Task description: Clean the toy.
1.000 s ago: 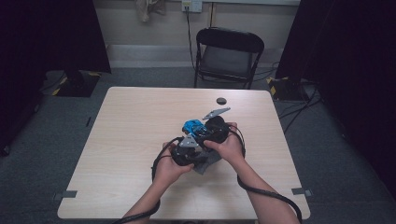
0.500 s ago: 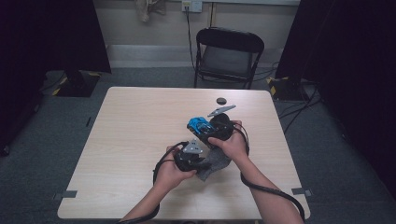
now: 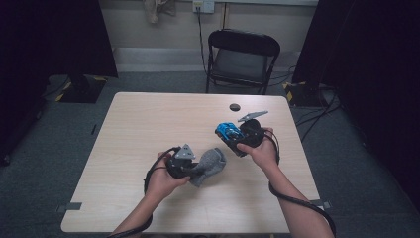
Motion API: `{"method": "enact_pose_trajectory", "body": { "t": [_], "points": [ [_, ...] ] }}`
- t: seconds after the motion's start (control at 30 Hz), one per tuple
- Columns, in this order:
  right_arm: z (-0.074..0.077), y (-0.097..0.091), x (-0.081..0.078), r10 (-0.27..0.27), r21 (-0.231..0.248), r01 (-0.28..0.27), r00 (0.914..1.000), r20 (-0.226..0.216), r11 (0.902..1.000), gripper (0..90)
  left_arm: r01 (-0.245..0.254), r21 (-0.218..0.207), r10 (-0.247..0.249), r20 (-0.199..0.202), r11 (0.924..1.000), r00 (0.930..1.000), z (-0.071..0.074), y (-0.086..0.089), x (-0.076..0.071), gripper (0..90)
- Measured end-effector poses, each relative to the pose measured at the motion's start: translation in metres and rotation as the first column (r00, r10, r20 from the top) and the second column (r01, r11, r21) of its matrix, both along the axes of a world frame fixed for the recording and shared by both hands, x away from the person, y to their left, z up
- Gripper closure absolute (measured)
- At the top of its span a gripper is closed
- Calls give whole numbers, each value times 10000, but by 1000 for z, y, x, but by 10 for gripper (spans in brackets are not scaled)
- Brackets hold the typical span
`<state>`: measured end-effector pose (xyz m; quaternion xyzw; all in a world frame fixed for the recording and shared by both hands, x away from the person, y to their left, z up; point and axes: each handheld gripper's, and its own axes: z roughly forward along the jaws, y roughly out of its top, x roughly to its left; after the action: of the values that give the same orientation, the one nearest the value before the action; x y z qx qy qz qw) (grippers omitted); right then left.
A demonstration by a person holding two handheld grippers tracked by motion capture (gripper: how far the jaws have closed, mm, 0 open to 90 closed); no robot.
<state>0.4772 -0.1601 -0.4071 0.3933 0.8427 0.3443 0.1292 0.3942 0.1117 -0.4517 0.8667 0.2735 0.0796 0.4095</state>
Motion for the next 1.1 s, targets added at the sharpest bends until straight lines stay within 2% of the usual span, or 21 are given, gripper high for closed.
{"method": "enact_pose_trajectory", "body": {
  "t": [0.03, 0.2, 0.37, 0.43, 0.6, 0.73, 0.93, 1.03, 1.1],
  "points": [
    [-2, -5, 0, -92, -83, 92, 10000, -29, 9999, 288, -264, 42, 264, 75, 9996, 9996, 2, 10, 3, 733],
    [-7, -18, 0, -286, -260, 283, 9995, -98, 9993, 288, -949, -153, 951, 168, 9954, 9953, 7, 35, 11, 733],
    [-11, -27, 0, -492, -308, 487, 9987, -146, 9983, 288, -1347, 5, 1346, 285, 9909, 9905, 10, 53, 18, 734],
    [-13, -31, 0, -514, -425, 507, 9986, -154, 9978, 288, -1681, 51, 1680, 201, 9858, 9856, 8, 64, 22, 734],
    [-18, -40, 1, -659, -503, 650, 9977, -172, 9966, 288, -1967, 267, 1960, 243, 9801, 9803, 5, 81, 29, 734],
    [-20, -48, 2, -804, -505, 793, 9966, -204, 9956, 288, -2325, 127, 2322, 184, 9725, 9725, 4, 91, 32, 734],
    [-24, -58, 3, -967, -554, 954, 9951, -210, 9939, 288, -2484, 284, 2477, 233, 9683, 9685, 4, 100, 37, 734],
    [-31, -66, 4, -1153, -552, 1136, 9929, -284, 9920, 288, -2659, 382, 2651, 249, 9632, 9639, 1, 110, 41, 733],
    [-35, -71, 4, -1268, -596, 1247, 9914, -328, 9904, 288, -2835, 302, 2832, 136, 9585, 9590, -3, 115, 43, 734]
  ]
}}
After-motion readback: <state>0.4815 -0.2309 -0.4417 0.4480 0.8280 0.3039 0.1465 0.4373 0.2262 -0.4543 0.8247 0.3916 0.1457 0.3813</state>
